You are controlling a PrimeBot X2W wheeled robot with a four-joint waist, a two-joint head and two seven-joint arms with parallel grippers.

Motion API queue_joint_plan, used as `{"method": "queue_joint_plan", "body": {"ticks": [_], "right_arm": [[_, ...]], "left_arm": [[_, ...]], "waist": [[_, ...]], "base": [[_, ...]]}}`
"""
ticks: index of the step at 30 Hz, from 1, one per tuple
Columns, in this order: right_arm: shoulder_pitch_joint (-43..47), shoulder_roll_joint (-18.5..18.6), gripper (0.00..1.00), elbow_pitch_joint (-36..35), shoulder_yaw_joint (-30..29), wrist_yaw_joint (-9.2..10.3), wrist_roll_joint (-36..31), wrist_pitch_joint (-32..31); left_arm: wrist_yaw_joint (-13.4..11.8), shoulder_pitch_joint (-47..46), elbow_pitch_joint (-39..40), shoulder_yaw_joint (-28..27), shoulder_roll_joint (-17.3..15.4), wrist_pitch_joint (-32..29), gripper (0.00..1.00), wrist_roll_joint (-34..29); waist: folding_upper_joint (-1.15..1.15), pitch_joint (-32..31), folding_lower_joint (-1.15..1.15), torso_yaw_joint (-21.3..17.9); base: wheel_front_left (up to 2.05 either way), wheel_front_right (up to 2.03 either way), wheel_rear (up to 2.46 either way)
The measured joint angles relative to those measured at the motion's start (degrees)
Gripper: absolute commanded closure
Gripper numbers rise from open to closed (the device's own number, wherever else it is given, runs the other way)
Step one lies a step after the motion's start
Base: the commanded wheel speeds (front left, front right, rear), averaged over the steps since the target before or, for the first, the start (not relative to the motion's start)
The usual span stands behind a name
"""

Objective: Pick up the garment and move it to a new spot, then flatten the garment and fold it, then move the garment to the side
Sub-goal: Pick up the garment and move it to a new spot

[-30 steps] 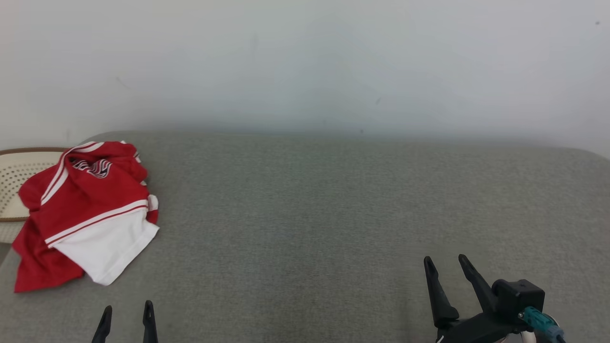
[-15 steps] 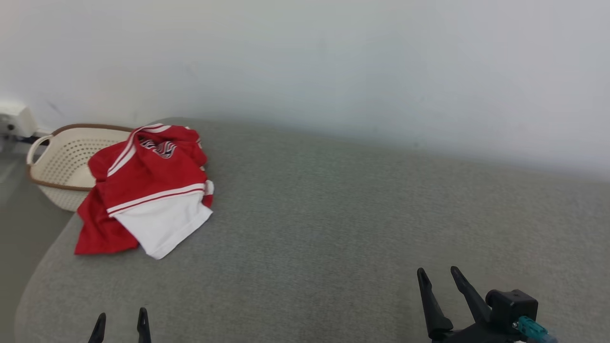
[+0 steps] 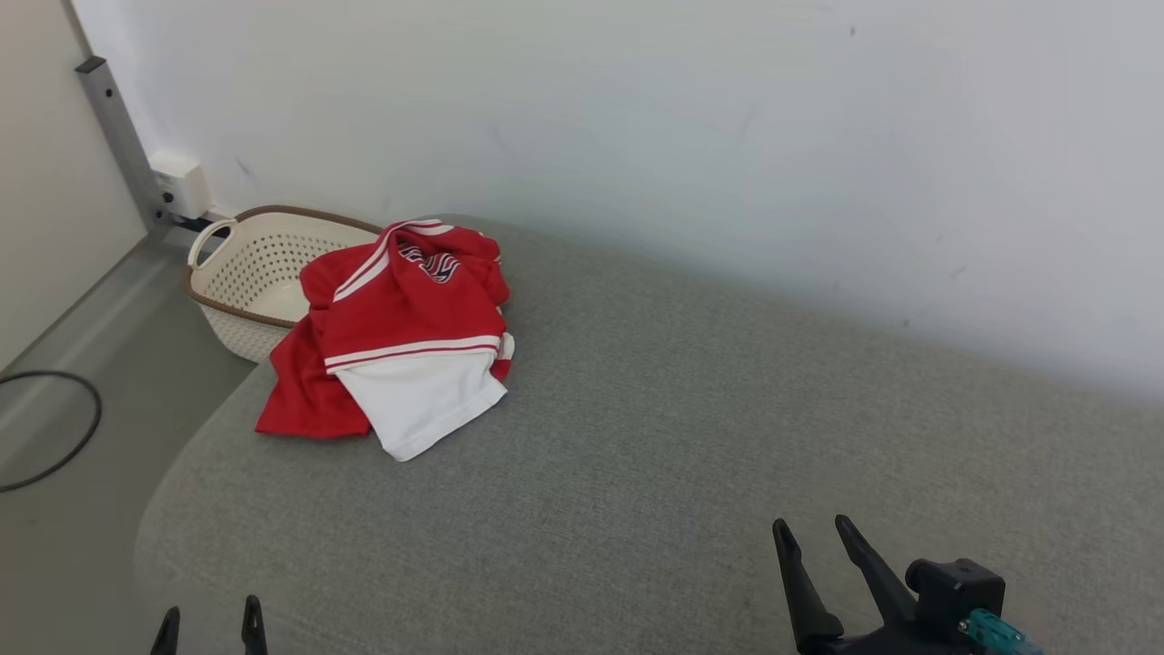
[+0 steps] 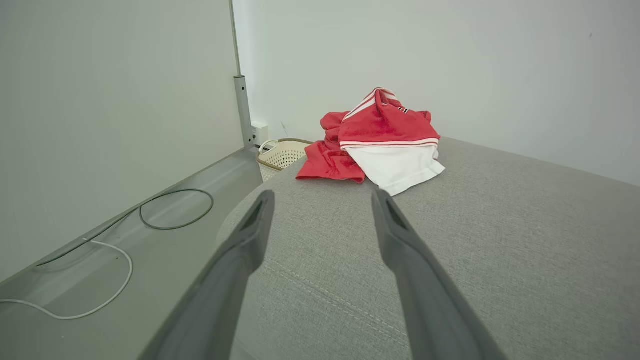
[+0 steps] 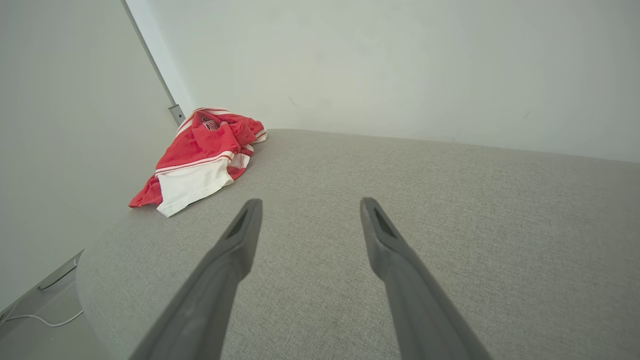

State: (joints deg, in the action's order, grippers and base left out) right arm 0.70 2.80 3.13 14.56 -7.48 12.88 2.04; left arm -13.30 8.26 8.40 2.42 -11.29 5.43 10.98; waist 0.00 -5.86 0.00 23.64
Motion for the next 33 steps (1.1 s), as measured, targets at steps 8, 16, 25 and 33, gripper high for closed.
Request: {"method": "queue_joint_plan", "body": {"ticks": [8,16,25,33], "right_arm": [[-1.43,0.0,0.0,0.92,1.03,0.0,0.23,0.44],[-1.87,0.0,0.0,1.72,1.24,0.0,0.37,0.85],[-1.42,-0.01,0.0,1.64,0.74,0.0,0.27,0.98],[-2.96,-0.01,0.0,0.4,0.33,0.0,-0.91,0.41]], "left_arm": [[-0.93,0.86,1.03,-0.78,-0.04,0.26,0.0,0.35],[-0.9,0.93,1.24,-0.73,0.02,0.77,0.0,1.21],[2.53,-6.34,0.91,0.2,-2.42,-0.62,0.0,2.67],[6.25,-21.04,-0.25,-1.01,-5.47,-1.59,0.0,5.08]], "waist": [[0.0,0.62,0.0,1.75],[0.01,0.7,0.0,1.74],[0.01,0.23,0.0,0.25],[0.01,1.88,0.0,-3.66]], "base": [[0.0,0.0,0.0],[0.0,0.0,0.0],[0.0,0.0,0.0],[0.0,0.0,0.0]]}}
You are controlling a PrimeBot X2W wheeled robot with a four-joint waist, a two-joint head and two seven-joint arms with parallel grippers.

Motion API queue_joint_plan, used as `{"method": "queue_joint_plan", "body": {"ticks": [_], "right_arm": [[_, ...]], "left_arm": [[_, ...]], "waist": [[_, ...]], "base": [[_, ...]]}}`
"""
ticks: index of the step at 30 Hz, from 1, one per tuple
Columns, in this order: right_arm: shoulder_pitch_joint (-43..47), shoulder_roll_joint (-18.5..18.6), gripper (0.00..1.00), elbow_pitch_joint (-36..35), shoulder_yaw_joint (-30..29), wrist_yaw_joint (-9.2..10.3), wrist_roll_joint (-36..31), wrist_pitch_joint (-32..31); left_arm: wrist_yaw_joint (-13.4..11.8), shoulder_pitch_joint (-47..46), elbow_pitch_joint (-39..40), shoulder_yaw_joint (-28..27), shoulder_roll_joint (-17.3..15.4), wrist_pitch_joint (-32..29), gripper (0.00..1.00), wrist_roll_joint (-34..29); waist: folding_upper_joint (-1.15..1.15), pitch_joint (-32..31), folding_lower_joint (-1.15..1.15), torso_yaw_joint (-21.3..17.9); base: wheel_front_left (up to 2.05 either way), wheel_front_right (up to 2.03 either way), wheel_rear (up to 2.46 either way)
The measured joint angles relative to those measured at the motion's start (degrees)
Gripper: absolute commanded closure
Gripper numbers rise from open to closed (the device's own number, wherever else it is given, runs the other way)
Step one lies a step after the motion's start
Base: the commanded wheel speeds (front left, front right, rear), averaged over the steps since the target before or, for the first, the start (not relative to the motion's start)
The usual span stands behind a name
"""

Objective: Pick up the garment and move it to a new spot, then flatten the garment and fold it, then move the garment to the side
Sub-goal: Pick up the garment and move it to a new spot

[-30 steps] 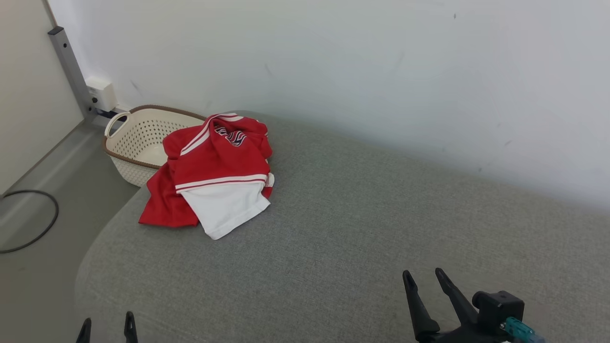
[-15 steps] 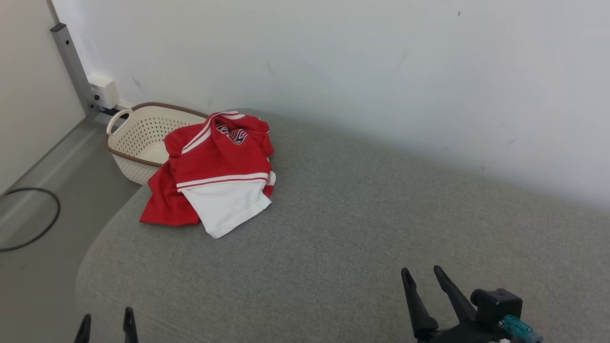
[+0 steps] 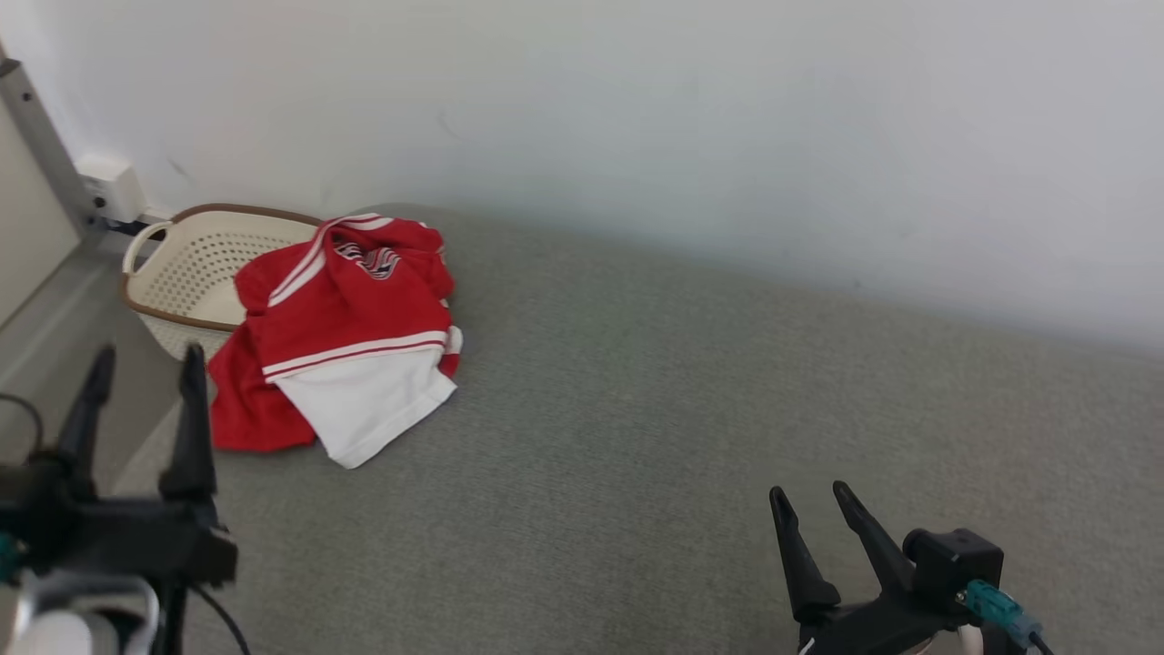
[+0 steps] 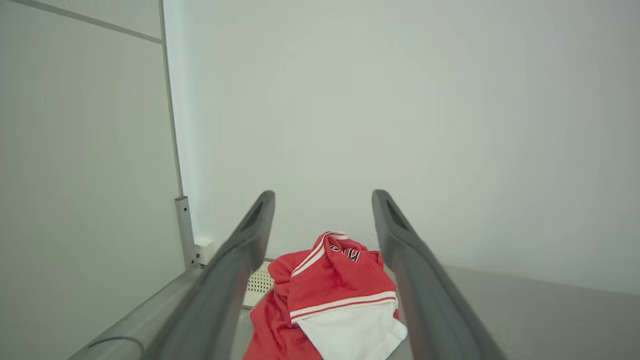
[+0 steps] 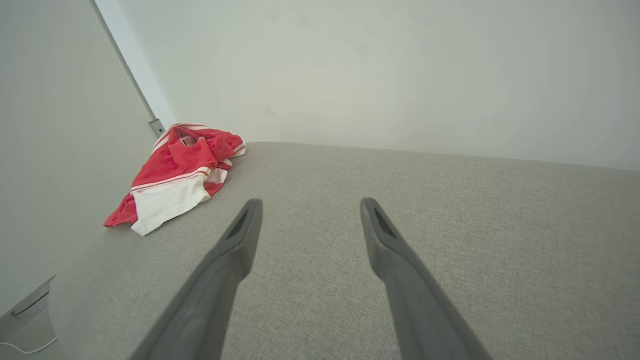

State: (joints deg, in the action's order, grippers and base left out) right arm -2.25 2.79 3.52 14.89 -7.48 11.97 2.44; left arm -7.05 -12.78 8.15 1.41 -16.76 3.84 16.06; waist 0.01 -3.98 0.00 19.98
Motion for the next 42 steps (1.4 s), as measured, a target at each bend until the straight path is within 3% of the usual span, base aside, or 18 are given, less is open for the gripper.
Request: {"method": "queue_joint_plan", "body": {"ticks": [4,17,24,36,42], "right_arm": [[-1.53,0.0,0.0,-0.75,-0.11,0.0,-0.81,-0.46],[-5.8,0.01,0.0,-2.78,-2.12,0.0,-2.38,0.08],[-7.16,0.05,0.0,-3.41,-2.67,0.0,-2.56,0.68],[-9.03,0.05,0.0,-3.99,-2.48,0.0,-3.22,1.05],[-9.31,0.05,0.0,-4.39,-2.8,0.0,-3.43,1.01]], "left_arm": [[1.85,-7.34,-3.8,-1.67,-0.79,0.27,0.0,3.24],[7.02,-28.07,-21.23,-5.1,-7.64,-2.44,0.0,7.86],[9.56,-34.94,-34.62,-3.9,-14.16,-5.26,0.0,6.19],[12.11,-41.64,-53.65,-3.63,-17.0,-8.91,0.0,8.98],[13.0,-44.13,-59.47,-2.33,-18.62,-9.33,0.0,8.57]], "waist": [[0.0,1.57,0.0,-2.35],[0.0,8.47,-0.01,-11.03],[0.0,12.28,-0.01,-16.59],[0.0,17.05,-0.01,-22.67],[0.0,19.0,-0.01,-24.27]], "base": [[0.0,0.0,0.0],[0.0,0.0,0.0],[0.0,0.0,0.0],[0.0,0.0,0.0],[0.0,0.0,0.0]]}}
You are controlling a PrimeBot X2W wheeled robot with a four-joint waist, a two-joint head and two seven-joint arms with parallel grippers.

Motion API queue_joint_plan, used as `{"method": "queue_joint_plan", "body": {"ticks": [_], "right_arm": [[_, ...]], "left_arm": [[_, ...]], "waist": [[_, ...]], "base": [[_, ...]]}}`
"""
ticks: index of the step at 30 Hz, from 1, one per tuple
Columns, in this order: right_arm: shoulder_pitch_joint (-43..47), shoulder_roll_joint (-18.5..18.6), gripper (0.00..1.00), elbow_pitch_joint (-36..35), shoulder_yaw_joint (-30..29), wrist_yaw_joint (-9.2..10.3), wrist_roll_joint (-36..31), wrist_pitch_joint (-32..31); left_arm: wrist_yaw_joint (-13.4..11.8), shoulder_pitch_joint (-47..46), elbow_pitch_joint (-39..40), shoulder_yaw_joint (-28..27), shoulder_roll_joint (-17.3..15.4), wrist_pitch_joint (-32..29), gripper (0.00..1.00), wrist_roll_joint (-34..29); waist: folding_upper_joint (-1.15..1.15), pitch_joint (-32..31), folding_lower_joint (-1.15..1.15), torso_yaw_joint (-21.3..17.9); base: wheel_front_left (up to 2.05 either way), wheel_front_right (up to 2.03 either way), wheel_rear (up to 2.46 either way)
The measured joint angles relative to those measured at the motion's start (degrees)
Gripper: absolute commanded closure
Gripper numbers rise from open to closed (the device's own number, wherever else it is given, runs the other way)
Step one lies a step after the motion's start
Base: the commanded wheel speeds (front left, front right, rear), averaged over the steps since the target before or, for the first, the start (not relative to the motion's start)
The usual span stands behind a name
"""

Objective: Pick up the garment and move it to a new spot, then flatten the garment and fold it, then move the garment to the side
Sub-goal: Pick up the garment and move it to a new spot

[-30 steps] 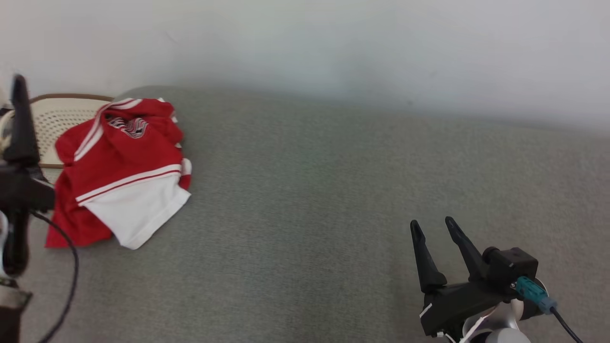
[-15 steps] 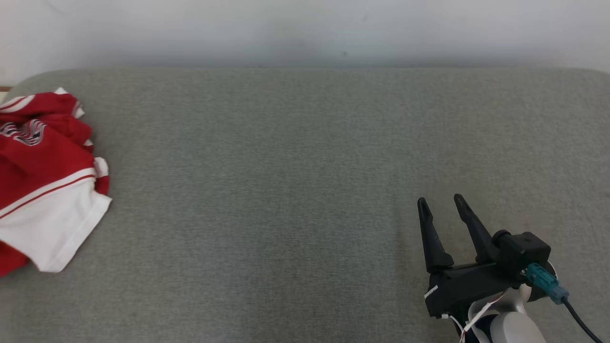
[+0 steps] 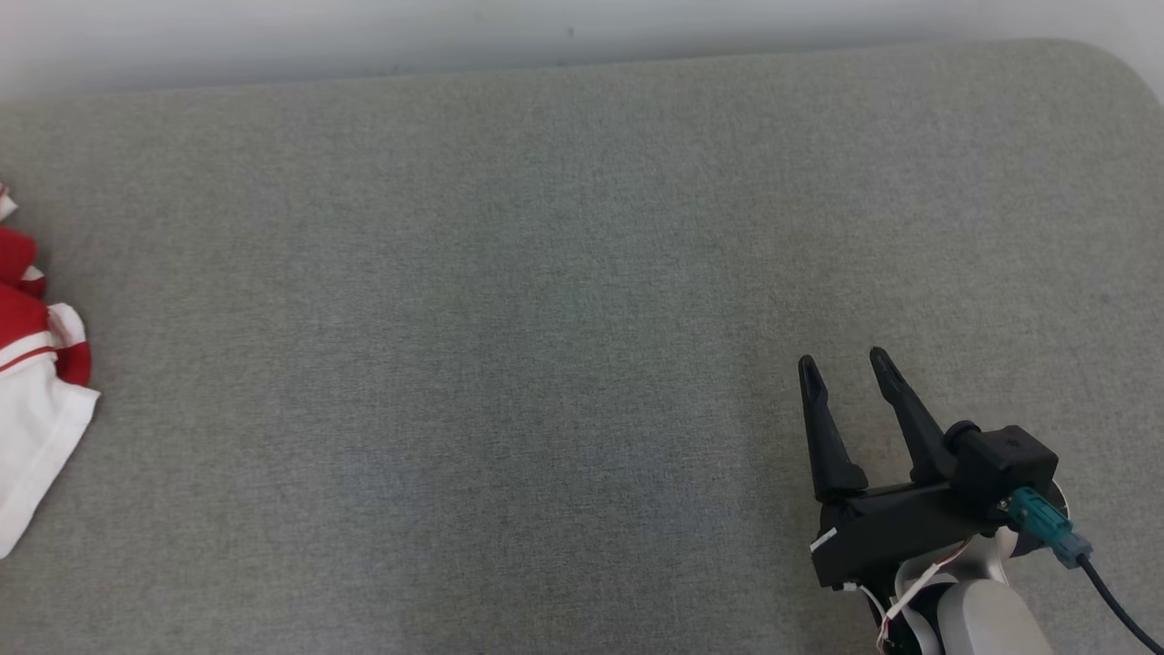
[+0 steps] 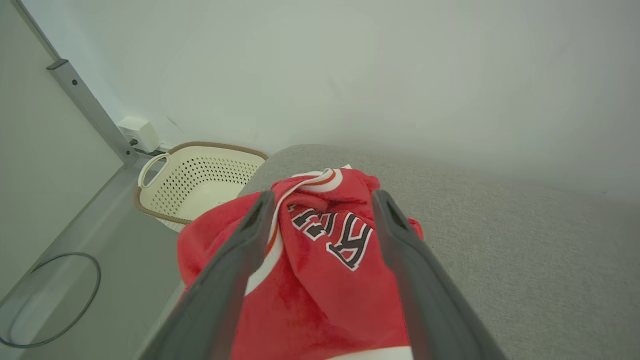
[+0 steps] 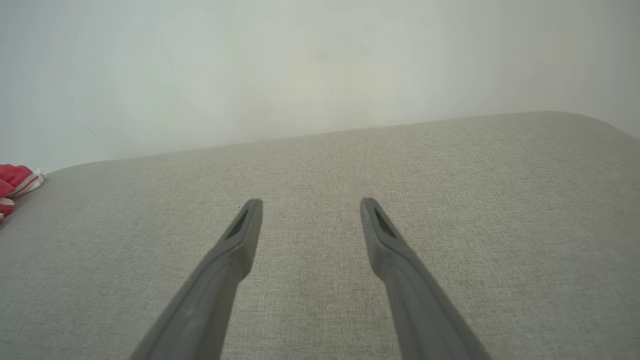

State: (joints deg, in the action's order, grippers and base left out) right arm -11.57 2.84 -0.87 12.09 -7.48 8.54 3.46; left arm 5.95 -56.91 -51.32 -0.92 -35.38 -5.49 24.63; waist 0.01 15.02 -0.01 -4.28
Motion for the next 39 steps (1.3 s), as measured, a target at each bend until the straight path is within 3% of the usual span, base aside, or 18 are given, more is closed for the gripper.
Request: {"method": "queue_joint_plan", "body": {"ticks": [18,19,20,39], "right_arm": [[-0.91,0.01,0.0,-2.14,-1.18,0.0,-0.97,-0.34],[-0.92,0.01,0.0,-2.14,-1.14,0.0,-1.0,-0.35],[-0.94,0.0,0.0,-2.14,-1.1,0.0,-1.01,-0.35],[-0.7,-0.01,0.0,0.91,-0.07,0.0,0.82,1.09]], "left_arm": [[-0.24,-4.47,-15.33,3.09,-1.26,-0.36,0.0,-1.15],[-0.24,-4.53,-15.83,3.15,-1.1,0.03,0.32,-1.15],[-0.25,-4.65,-16.17,3.36,-1.0,0.38,1.0,-1.19],[1.37,-11.84,-13.36,8.83,-0.25,11.93,1.0,-2.24]], "waist": [[0.0,7.3,0.0,-2.87],[0.0,7.52,0.0,-2.87],[0.0,7.68,0.0,-2.83],[-0.01,1.76,0.01,-0.15]], "base": [[0.0,0.0,0.0],[0.0,0.0,0.0],[0.0,0.0,0.0],[0.0,0.0,0.0]]}}
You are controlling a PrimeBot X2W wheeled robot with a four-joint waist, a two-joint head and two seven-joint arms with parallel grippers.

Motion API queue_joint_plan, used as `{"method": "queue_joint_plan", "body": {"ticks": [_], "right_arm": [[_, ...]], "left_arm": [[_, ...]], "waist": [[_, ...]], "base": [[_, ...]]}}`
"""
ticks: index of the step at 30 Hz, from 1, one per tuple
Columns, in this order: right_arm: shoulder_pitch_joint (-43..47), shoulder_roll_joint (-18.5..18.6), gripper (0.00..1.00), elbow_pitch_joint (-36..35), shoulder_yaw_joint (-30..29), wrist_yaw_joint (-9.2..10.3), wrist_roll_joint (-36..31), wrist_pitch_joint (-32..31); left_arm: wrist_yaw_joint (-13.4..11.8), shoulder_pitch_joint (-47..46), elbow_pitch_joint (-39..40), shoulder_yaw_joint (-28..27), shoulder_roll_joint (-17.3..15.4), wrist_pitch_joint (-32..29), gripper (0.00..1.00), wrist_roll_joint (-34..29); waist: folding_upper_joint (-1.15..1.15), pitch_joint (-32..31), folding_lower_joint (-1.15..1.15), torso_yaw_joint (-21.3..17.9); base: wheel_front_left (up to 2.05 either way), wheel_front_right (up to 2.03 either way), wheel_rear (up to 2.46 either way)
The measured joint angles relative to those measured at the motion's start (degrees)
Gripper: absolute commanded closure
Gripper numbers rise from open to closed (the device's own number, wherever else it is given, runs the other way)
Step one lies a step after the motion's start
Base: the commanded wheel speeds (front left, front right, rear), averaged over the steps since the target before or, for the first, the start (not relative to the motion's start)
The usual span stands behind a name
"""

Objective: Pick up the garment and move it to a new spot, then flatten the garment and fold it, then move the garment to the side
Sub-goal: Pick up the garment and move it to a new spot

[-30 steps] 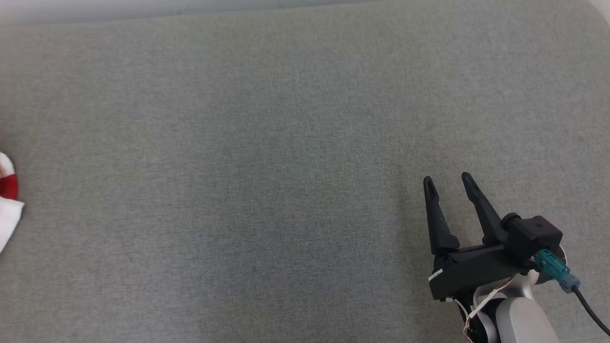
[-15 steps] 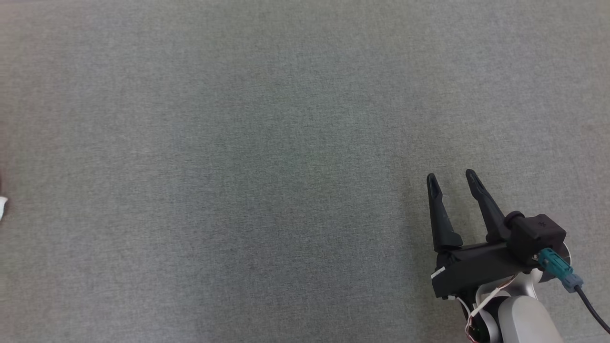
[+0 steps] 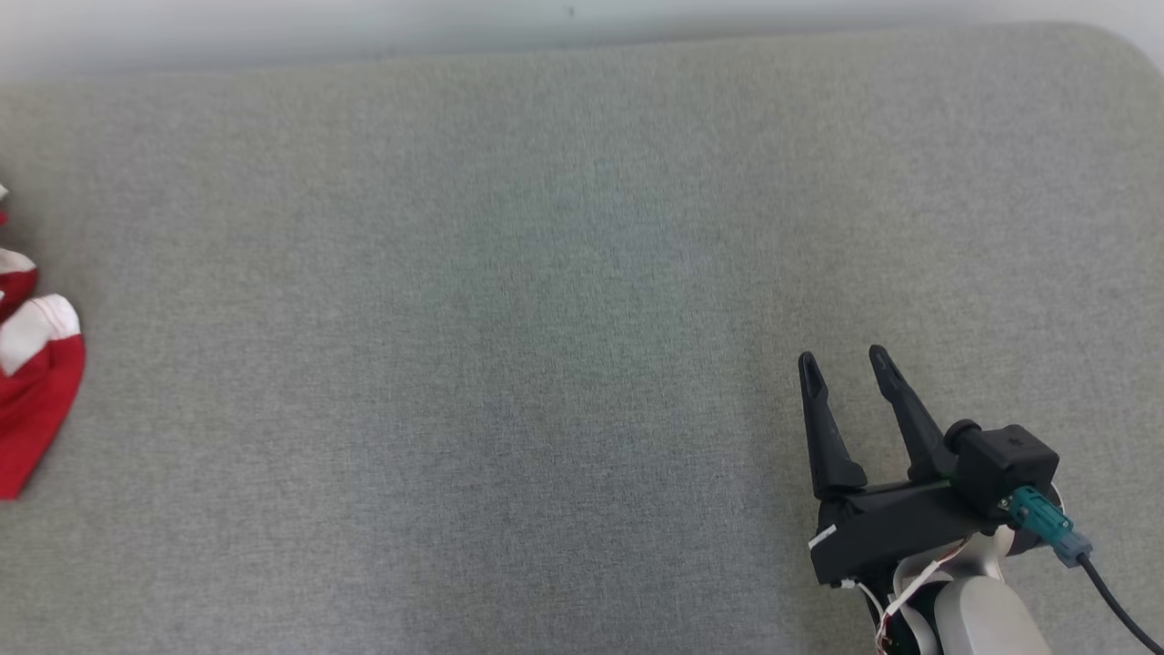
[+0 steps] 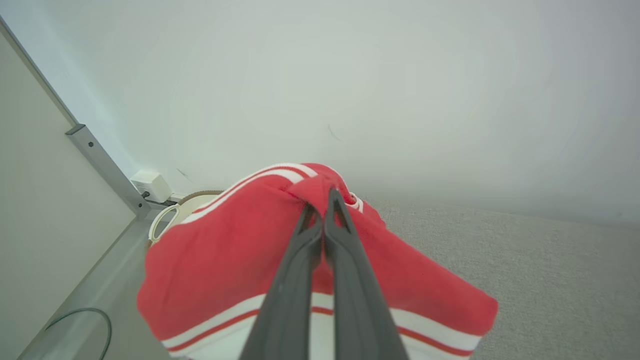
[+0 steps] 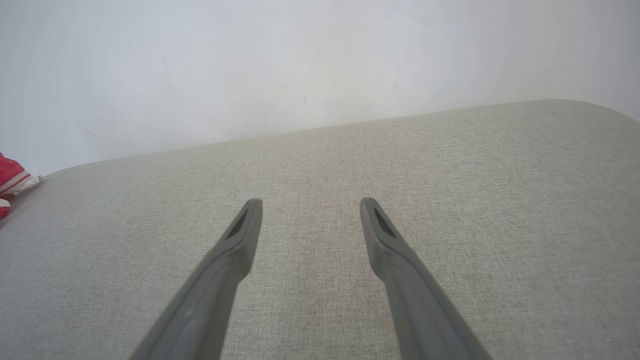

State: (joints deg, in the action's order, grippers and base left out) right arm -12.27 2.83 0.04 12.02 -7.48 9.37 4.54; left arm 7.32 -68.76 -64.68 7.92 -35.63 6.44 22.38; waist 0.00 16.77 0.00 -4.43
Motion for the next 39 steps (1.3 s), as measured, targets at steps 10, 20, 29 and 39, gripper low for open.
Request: {"method": "queue_joint_plan", "body": {"ticks": [10,20,29,39], "right_arm": [[0.86,-0.01,0.0,2.15,0.43,0.0,2.04,1.52],[0.89,0.0,0.0,4.5,0.79,0.0,4.42,4.09],[0.4,0.01,0.0,6.94,1.0,0.0,6.32,6.37],[-0.35,0.01,0.0,9.61,2.1,0.0,8.34,8.68]], "left_arm": [[0.08,-2.87,14.44,8.22,2.49,-1.69,1.0,2.72],[0.05,-2.57,36.29,14.33,5.21,-9.62,1.0,5.67],[-1.89,2.14,55.14,19.13,10.56,-17.58,1.0,7.72],[-4.5,5.05,68.7,24.96,17.5,-22.76,1.0,9.58]], "waist": [[0.0,-5.1,0.01,0.26],[0.0,-6.52,0.01,-2.93],[0.0,-7.05,0.0,-6.96],[0.0,-7.46,0.0,-11.24]], "base": [[0.0,0.0,0.0],[0.0,0.0,0.0],[0.0,0.0,0.0],[0.0,0.0,0.0]]}}
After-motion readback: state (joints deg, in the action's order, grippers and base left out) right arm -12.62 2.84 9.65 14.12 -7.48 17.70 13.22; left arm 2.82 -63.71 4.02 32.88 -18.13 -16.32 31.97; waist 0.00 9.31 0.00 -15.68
